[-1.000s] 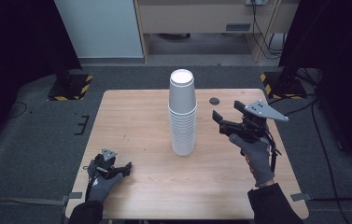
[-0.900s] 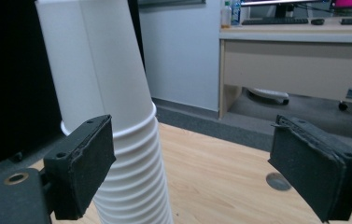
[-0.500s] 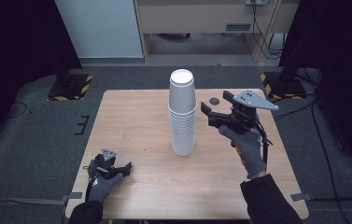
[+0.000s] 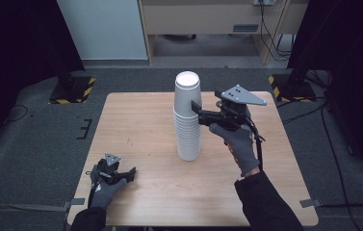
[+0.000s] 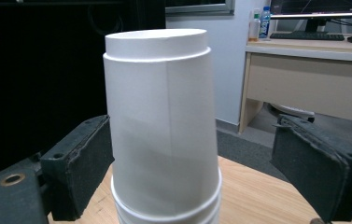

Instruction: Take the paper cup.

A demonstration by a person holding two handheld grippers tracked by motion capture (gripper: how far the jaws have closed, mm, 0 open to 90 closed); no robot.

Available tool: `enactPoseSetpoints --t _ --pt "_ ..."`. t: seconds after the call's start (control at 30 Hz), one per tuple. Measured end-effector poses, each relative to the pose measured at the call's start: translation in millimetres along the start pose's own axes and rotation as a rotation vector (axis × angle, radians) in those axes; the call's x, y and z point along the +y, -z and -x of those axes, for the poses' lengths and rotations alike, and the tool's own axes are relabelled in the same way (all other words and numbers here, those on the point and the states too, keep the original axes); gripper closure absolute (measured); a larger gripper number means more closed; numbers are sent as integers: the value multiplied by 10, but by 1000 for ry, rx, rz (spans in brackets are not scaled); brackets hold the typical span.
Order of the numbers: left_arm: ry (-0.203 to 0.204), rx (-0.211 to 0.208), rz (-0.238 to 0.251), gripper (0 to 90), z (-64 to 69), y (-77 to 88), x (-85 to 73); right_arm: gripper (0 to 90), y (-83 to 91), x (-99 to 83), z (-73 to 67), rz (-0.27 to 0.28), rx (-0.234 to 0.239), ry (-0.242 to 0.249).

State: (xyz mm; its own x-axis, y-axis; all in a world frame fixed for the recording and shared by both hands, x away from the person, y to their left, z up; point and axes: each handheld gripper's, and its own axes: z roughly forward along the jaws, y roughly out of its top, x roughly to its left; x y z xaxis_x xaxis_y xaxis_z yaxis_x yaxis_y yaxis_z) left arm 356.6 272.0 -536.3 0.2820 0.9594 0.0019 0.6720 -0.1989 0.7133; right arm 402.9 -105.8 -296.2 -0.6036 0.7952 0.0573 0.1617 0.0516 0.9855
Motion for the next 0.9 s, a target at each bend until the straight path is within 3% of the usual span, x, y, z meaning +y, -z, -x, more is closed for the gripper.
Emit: enactPoseSetpoints --t 0.9 --pt "-1 -2 -1 73 -1 -1 1 109 -461 -37 -120 -40 10 10"
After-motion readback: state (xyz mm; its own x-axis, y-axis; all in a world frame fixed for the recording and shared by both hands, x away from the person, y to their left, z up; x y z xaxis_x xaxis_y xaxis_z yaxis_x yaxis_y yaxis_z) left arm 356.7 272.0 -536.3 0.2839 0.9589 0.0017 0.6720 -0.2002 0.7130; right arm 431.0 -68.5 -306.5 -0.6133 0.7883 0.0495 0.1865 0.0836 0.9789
